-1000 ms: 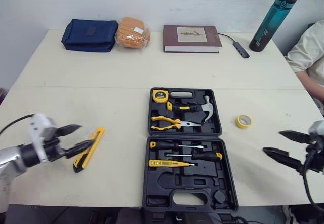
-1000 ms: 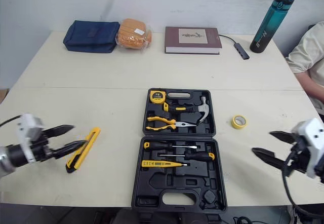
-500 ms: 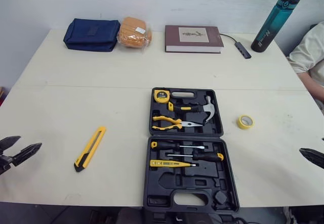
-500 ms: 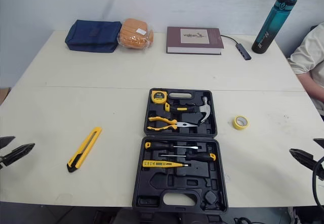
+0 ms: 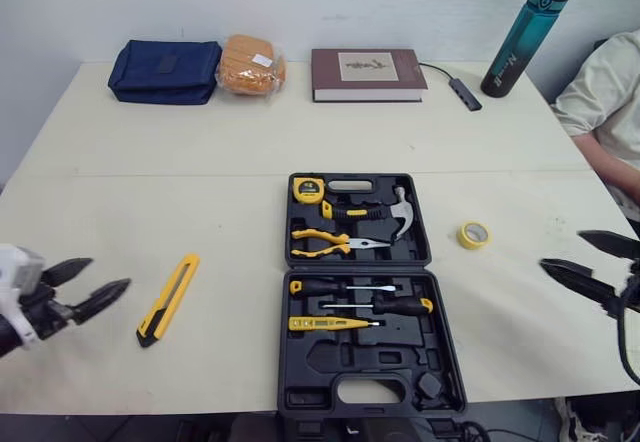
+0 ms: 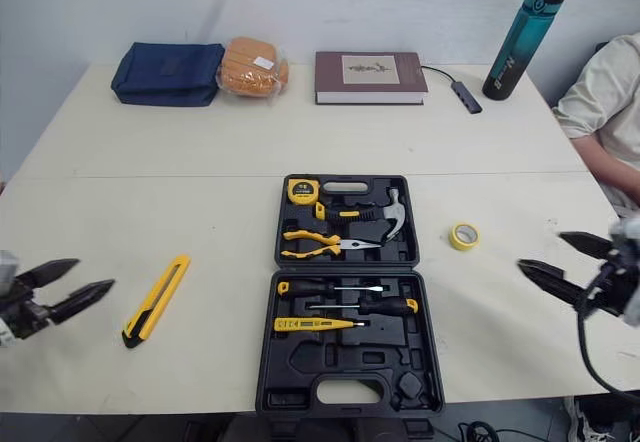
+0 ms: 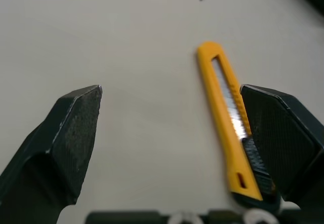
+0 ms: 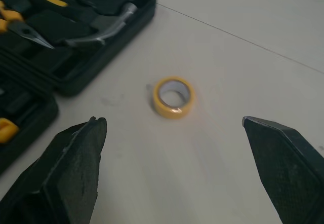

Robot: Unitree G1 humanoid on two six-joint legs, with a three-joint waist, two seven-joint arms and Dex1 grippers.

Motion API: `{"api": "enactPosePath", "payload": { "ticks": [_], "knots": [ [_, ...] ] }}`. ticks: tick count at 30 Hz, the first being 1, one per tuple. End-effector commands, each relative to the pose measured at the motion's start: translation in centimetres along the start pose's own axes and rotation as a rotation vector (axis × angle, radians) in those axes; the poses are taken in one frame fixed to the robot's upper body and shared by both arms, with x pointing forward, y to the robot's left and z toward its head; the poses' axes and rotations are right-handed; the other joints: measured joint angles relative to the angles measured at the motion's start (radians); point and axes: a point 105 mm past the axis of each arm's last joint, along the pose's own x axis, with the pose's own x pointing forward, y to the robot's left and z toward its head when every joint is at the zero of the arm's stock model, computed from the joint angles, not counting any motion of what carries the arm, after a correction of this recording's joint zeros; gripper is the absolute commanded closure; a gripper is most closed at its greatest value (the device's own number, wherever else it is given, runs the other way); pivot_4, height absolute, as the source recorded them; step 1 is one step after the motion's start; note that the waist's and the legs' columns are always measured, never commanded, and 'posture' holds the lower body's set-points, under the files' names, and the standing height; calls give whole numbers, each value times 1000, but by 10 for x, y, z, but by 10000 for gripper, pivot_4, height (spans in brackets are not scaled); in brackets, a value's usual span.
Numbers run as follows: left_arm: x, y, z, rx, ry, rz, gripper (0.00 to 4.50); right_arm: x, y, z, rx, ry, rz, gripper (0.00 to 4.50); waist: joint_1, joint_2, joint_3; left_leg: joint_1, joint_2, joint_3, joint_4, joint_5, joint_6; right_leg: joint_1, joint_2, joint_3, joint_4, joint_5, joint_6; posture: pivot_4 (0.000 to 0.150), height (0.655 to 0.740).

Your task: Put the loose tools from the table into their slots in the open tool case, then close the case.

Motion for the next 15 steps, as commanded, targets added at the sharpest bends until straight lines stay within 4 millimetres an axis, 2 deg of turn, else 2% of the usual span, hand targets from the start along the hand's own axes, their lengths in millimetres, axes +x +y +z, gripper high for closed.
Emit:
{"api": "enactPosePath", "payload": {
  "ticks": [1, 9, 15],
  "knots": [
    [-4, -19, -8, 29, 24, 3, 732, 26, 42, 37, -66, -74, 236, 0, -8, 0, 0, 0, 0, 0, 0, 0, 0, 0, 0, 0, 0, 0, 0, 1500, 7400],
    [-3, -50, -40, 2, 80, 13, 732, 53, 113, 78, -164, -160, 664, 0, 7, -1, 1, -3, 0, -2, 5, -2, 3, 0, 0, -1, -2, 0, 1, 1500, 7400],
    [12, -51, -48, 20, 93, 38, 732, 58, 137, 92, -223, -198, 834, 0, 14, -2, 1, -3, 0, -2, 6, -2, 4, 1, -1, -2, -2, 0, 1, 1500, 7400]
  ]
}}
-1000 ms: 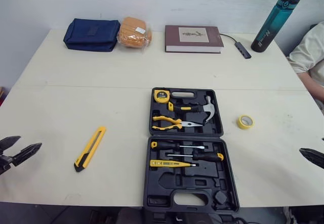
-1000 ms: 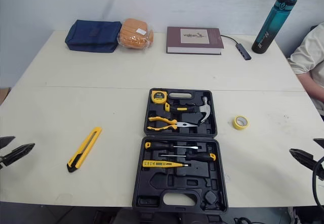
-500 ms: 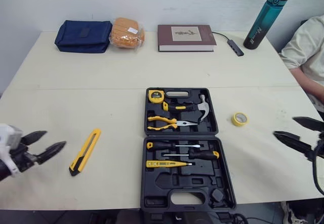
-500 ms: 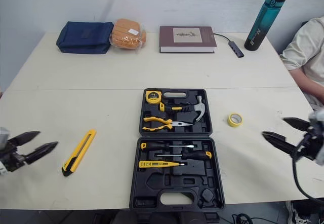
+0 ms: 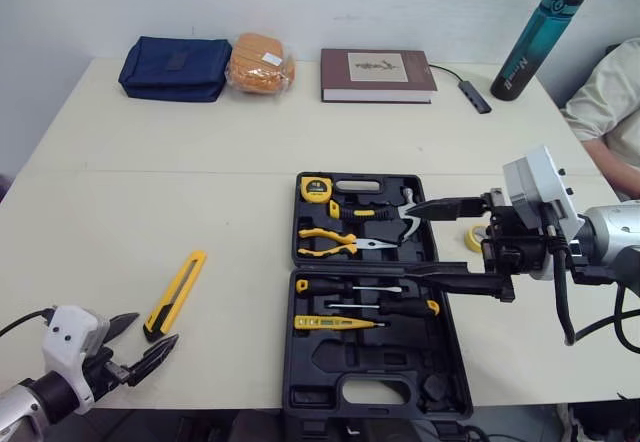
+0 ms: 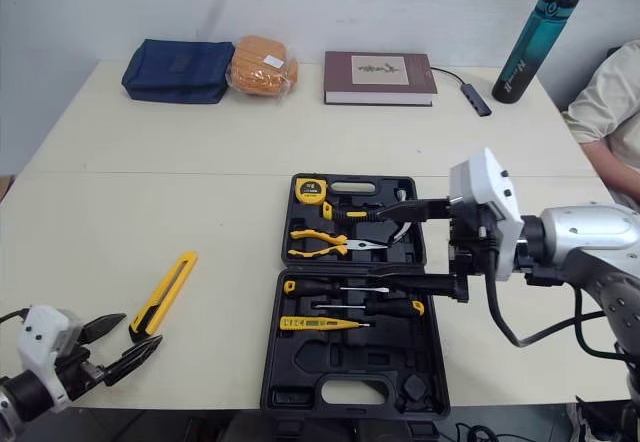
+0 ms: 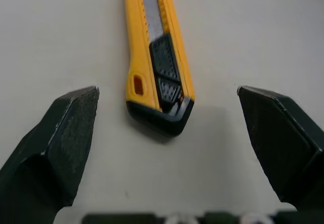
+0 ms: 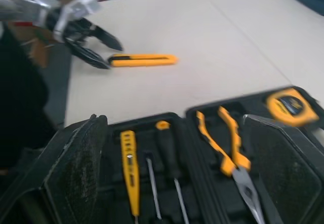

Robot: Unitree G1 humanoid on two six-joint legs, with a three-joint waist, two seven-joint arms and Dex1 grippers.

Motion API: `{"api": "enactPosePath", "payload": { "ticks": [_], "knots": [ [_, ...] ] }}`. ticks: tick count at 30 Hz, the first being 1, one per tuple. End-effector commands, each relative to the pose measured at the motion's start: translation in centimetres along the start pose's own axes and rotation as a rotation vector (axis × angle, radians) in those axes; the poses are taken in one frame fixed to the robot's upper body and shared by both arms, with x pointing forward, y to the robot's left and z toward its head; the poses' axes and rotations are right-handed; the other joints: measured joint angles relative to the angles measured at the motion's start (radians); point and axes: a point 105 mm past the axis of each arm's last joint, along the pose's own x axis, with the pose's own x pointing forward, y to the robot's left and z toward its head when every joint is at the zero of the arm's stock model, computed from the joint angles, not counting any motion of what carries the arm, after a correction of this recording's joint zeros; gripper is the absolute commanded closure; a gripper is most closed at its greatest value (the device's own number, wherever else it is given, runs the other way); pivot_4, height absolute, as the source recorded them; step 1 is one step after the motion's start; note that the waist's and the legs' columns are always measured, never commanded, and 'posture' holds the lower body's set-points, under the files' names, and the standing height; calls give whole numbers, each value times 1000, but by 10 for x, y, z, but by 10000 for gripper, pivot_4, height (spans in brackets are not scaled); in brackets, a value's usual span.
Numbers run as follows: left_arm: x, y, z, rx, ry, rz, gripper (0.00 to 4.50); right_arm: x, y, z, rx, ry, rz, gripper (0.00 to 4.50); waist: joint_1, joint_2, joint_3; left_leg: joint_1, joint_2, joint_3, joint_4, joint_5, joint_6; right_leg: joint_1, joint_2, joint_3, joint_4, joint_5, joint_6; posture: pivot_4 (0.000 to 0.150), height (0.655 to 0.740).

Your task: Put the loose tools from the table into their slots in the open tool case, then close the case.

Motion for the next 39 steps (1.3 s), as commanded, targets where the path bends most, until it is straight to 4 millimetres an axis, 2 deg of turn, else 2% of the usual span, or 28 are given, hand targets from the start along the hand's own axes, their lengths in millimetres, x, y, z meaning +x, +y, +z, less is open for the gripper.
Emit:
{"api": "enactPosePath", "payload": {
  "ticks": [1, 5, 10, 14, 18, 19, 23, 25, 29, 33, 39],
  "knots": [
    [7, 3, 4, 38, -9, 30, 732, 8, 8, 10, -42, -25, 83, 0, -1, 0, 0, 0, 0, 0, 0, 0, 0, 0, 0, 0, 0, 0, 0, 1500, 7400],
    [20, 9, 3, 28, -6, 45, 732, 16, 11, 11, -63, -31, 136, 0, -2, 0, 0, 0, 0, 0, 0, 0, 0, 0, 0, 0, 1, 0, 0, 1500, 7400],
    [33, 15, -5, 3, 27, 72, 732, 16, 9, 5, -69, -18, 130, 0, 1, 2, -1, 0, 0, 0, 1, 1, 0, 0, -1, -1, 2, 0, 0, 1500, 7400],
    [40, 7, -10, -14, 44, 26, 12846, 15, 7, 4, -72, -20, 111, 0, 0, 5, -2, 1, -1, -1, 1, 1, 1, 0, -2, -1, 4, 0, 0, 1500, 7400],
    [43, 5, -9, -30, 40, 14, 30762, 14, 7, 1, -70, -16, 102, 0, 0, 6, -3, 2, -1, -1, 1, 1, 1, 0, -2, -1, 5, 0, -1, 1500, 7400],
    [43, 7, -6, -28, 27, 18, 31580, 13, 7, 1, -70, -13, 99, 0, 1, 6, -3, 2, -1, -1, 1, 1, 1, 0, -2, -1, 5, 0, -1, 1500, 7400],
    [39, 3, 28, 71, -34, -52, 31544, 8, 8, -2, -56, 5, 77, 0, 7, 6, -3, 1, -2, -2, 2, 1, 2, 0, -4, -2, 6, 0, -1, 1500, 7400],
    [37, -8, 48, 142, -54, -142, 31544, 5, 10, -6, -41, 21, 68, 0, 9, 5, -3, 0, -2, -2, 2, 2, 1, 0, -4, -2, 6, 0, -1, 1500, 7400],
    [39, -28, 75, 232, -58, -301, 31544, -3, 16, -13, -8, 49, 41, 0, 8, 3, -1, 0, -2, -3, 2, 2, 1, 0, -4, -4, 5, -1, -1, 1500, 7400],
    [45, -57, 90, 330, -38, -496, 31544, -13, 21, -23, 35, 90, -8, 0, 9, 3, -1, 0, -2, -3, 1, 2, 0, 0, -4, -4, 6, -1, -1, 1500, 7400],
    [54, -107, 103, 472, -9, -793, 31544, -29, 42, -45, 118, 203, -52, 0, 12, 3, -1, 0, -3, -2, 2, 3, -1, 0, -3, -3, 6, -1, -1, 1500, 7400]
  ]
}}
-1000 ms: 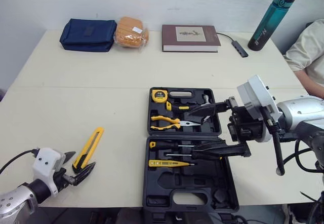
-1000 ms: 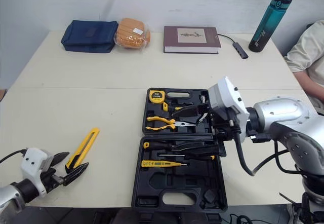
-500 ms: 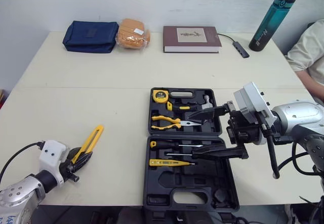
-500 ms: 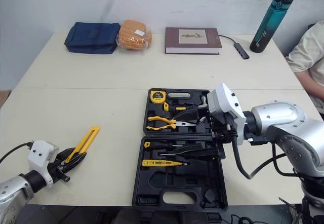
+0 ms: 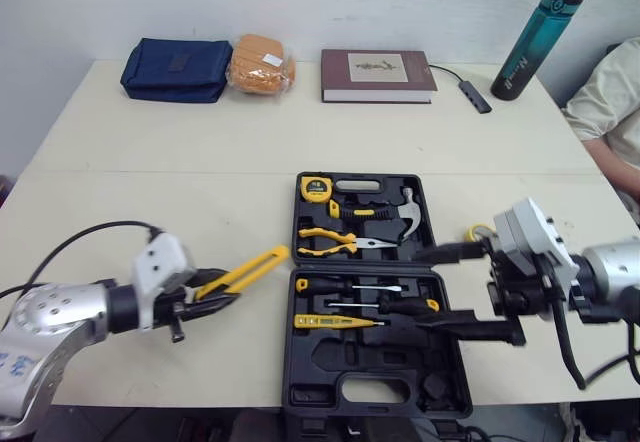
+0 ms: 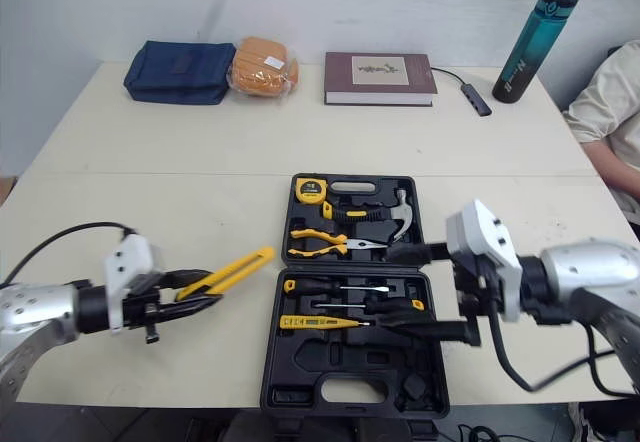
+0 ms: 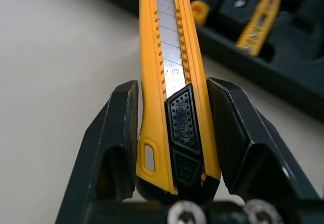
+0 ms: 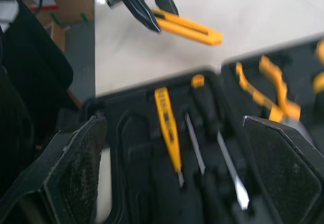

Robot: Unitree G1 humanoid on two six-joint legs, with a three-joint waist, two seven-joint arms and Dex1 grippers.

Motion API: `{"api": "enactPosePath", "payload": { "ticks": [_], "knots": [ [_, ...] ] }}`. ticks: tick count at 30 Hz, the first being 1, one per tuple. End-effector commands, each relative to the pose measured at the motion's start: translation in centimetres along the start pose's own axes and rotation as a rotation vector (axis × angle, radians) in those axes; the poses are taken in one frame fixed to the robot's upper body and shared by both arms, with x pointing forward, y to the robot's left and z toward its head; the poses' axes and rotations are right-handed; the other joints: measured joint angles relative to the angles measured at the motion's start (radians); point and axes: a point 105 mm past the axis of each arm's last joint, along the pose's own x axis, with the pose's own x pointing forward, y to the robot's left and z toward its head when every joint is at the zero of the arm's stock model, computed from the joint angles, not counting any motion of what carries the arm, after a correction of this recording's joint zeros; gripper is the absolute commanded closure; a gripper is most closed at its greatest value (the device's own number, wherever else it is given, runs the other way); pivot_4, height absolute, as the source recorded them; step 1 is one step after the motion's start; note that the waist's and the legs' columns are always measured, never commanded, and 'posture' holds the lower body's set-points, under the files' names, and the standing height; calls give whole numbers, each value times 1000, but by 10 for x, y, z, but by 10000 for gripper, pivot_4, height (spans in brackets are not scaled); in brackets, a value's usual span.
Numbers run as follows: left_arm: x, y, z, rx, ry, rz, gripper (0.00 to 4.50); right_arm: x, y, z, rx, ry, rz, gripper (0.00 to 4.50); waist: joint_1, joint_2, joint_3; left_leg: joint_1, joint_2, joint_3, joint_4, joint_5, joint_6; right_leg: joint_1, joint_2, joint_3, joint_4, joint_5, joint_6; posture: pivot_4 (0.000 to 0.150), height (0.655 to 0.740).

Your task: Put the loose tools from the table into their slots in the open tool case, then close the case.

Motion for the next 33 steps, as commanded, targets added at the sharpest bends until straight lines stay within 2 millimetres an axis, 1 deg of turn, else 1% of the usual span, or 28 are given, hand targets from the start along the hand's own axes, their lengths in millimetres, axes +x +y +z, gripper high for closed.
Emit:
{"api": "enactPosePath", "payload": {
  "ticks": [1, 6, 9, 14, 16, 19, 25, 28, 33],
  "knots": [
    [19, -21, 15, 88, 9, -169, 31544, -7, 12, 0, -29, 38, -16, 0, -1, 0, 0, 0, 0, 0, 0, 0, 0, 0, 1, 0, 0, 0, 0, 1500, 7400],
    [49, -31, 27, 158, 20, -303, 31544, -16, 18, -14, 44, 72, -83, 0, 8, -1, 0, 0, 1, 1, 1, 1, -1, 0, 5, 4, 0, 1, 1, 1500, 7400],
    [68, -44, 29, 190, 36, -390, 31544, -20, 24, -24, 88, 93, -113, 0, 13, -1, 1, 1, 1, 3, 1, 1, -2, 0, 6, 5, 0, 1, 1, 1500, 7400],
    [89, -58, 37, 175, 39, -455, 31544, -26, 33, -34, 132, 125, -131, 0, 17, -2, 1, 0, 1, 3, 3, 1, -2, 0, 7, 6, 0, 1, 2, 1500, 7400],
    [97, -65, 34, 192, 64, -474, 31544, -27, 34, -39, 147, 130, -150, 0, 13, -2, 1, 1, 1, 3, 3, 1, -2, 0, 7, 7, 1, 1, 2, 1500, 7400],
    [104, -72, 33, 201, 88, -495, 31544, -28, 34, -42, 161, 128, -167, 0, 13, -2, 1, 1, 1, 3, 3, 1, -2, 0, 8, 8, 2, 1, 2, 1500, 7400],
    [120, -75, 32, 255, 125, -479, 31544, -30, 34, -49, 183, 140, -184, 0, 17, -2, 1, 1, 1, 3, 4, 1, -2, 0, 8, 8, 2, 1, 2, 1500, 7400],
    [122, -78, 29, 278, 143, -483, 31544, -31, 33, -50, 184, 139, -194, 0, 17, -2, 1, 1, 0, 3, 4, 1, -2, 0, 7, 8, 2, 1, 2, 1500, 7400],
    [125, -85, 23, 222, 160, -494, 31544, -32, 34, -51, 188, 143, -201, 0, 16, -2, 1, 1, 1, 3, 4, 1, -2, 0, 8, 8, 3, 1, 2, 1500, 7400]
  ]
}}
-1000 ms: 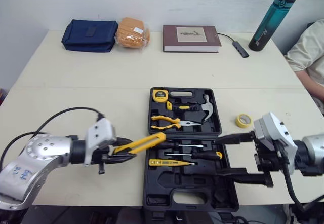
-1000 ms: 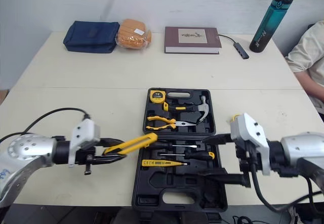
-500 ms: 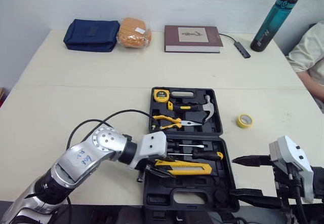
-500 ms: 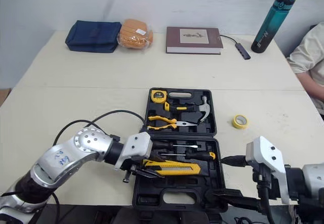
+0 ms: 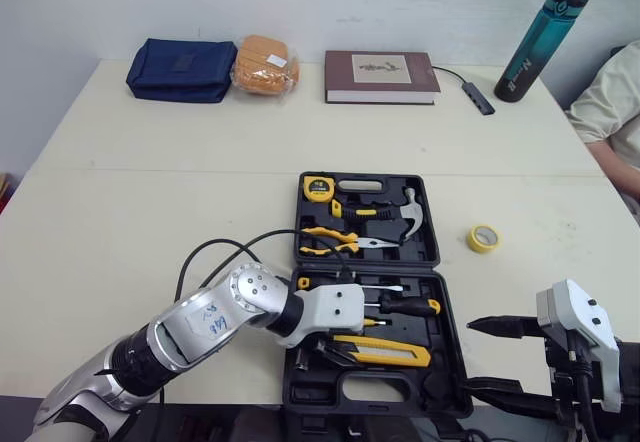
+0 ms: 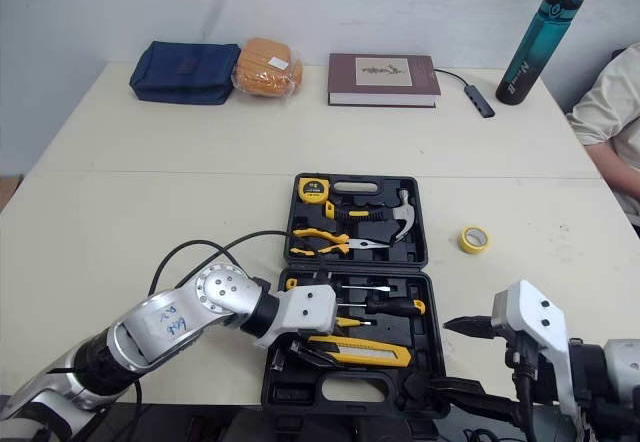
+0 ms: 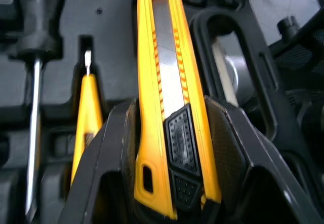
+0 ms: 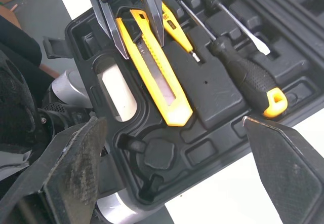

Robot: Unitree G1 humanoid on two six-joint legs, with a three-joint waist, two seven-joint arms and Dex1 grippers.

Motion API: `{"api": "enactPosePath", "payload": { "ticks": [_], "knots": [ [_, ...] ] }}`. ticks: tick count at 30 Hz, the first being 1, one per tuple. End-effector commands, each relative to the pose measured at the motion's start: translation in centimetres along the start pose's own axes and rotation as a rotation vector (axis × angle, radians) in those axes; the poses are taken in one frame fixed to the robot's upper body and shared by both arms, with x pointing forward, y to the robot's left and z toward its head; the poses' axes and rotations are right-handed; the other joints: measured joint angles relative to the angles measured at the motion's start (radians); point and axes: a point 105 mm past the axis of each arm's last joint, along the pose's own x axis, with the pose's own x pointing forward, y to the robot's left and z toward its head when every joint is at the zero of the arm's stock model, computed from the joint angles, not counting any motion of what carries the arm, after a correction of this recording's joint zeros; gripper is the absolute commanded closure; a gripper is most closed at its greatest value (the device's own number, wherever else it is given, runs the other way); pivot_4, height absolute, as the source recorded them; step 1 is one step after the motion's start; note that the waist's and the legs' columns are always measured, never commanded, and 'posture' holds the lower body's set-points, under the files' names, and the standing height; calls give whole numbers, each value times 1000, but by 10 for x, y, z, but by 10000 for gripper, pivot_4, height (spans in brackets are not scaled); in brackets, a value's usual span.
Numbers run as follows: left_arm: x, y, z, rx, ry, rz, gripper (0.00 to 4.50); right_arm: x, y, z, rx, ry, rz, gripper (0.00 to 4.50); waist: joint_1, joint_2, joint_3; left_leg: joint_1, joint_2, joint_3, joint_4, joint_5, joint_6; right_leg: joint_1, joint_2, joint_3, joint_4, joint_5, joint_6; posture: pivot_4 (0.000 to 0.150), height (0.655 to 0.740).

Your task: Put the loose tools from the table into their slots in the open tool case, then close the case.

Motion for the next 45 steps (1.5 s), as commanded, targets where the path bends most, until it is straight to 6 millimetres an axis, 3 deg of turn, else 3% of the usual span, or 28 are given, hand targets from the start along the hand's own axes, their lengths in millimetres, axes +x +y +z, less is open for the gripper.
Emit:
{"api": "enactPosePath", "payload": {
  "ticks": [1, 4, 6, 11, 17, 20, 23, 24, 25, 29, 45],
  "knots": [
    [8, -10, 2, -19, -2, -23, 31544, -3, 2, 2, -27, -7, -16, 0, 1, 0, 0, 0, 0, 0, 0, 0, 0, 0, 0, 0, 0, 0, 0, 1500, 7400],
    [10, -12, 2, -23, 1, -33, 31544, -3, 1, 1, -23, -4, -18, 0, 3, 0, 0, 0, 0, 0, 1, 0, 0, 1, -1, 0, 0, 0, 0, 1500, 7400],
    [9, -13, 5, -13, -16, -38, 21039, -4, 1, 0, -20, -1, -20, 0, 5, 0, 0, 0, -1, 0, 2, 0, 0, 1, -1, 0, 0, 0, 0, 1500, 7400],
    [3, -13, 27, 25, -129, -44, 255, -4, 0, -1, -19, -1, -24, 0, 7, 0, 0, 0, 0, 0, 3, 0, 1, 1, -1, 0, 0, 0, 0, 1500, 7400],
    [-16, -12, 32, 155, -265, -47, 255, -5, 0, -1, -17, -4, -31, 0, -2, 0, -1, 0, 0, -1, 4, 0, 1, 1, 0, 0, 2, 0, 0, 1500, 7400],
    [-12, -10, 30, 190, -344, -60, 7796, -4, -1, -1, -15, -10, -36, 0, 0, 0, -1, 0, 0, -1, 5, 0, 1, 1, 0, 0, 2, 0, 0, 1500, 7400],
    [-5, -5, 29, 170, -397, -65, 18893, -3, -2, 0, -18, -17, -40, 0, 2, 0, 0, 0, -1, -1, 7, -1, 1, 1, 0, 0, 2, 0, 1, 1500, 7400],
    [-3, -4, 28, 163, -406, -63, 25381, -2, -2, 0, -19, -19, -40, 0, 2, 0, 0, -1, -1, -2, 7, -1, 2, 1, 0, 0, 2, 0, 1, 1500, 7400],
    [-2, -2, 27, 161, -410, -63, 26677, -1, -2, 0, -21, -20, -39, 0, 2, 1, -1, -1, -1, -2, 7, -1, 2, 1, 0, 0, 2, 0, 1, 1500, 7400],
    [3, -4, 20, 154, -398, -83, 43713, 2, -2, 0, -25, -22, -34, 0, 1, 0, -1, -1, -1, -2, 8, -2, 2, 1, 0, 0, 2, 0, 1, 1500, 7400],
    [25, -5, -40, 91, -75, -113, 44430, 4, -2, -1, -16, -28, -35, 0, -1, 0, -2, 0, 0, -2, 8, -2, 3, 2, 0, 0, 3, 0, 1, 1500, 7400]
  ]
}}
